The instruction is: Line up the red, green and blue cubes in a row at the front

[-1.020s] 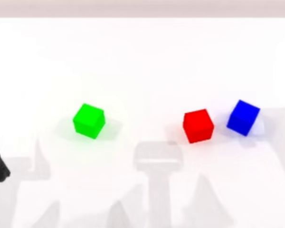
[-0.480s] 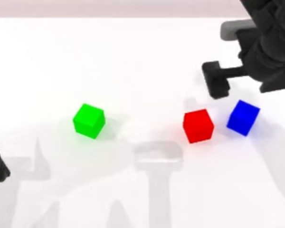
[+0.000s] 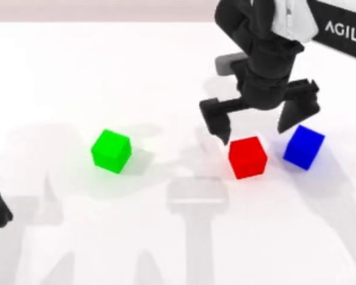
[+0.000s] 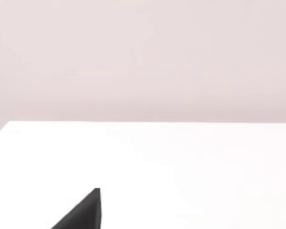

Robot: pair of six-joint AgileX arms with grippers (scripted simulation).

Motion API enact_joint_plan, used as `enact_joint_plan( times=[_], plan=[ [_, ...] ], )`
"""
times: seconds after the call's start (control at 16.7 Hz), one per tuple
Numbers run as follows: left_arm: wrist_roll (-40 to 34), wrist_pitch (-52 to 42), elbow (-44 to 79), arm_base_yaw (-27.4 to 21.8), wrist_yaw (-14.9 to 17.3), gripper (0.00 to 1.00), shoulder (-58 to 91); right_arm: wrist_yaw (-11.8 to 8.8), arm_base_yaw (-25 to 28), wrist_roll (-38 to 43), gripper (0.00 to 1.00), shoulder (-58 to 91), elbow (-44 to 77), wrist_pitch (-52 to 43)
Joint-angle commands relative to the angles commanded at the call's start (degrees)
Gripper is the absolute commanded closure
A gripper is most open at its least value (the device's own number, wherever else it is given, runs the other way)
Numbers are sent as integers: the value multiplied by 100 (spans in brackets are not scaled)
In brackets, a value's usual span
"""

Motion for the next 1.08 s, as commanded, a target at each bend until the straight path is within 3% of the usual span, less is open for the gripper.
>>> enact_joint_plan(
  times=[0.48,0.9,1.08],
  plan=[
    [0,0,0,0,0,0,0,2,-2,-2,0,94,-22,65],
    [0,0,0,0,0,0,0,7,24,21,0,513,-1053,1562],
    [0,0,0,0,0,0,0,8,29,26,0,575,-1185,1719]
  ],
)
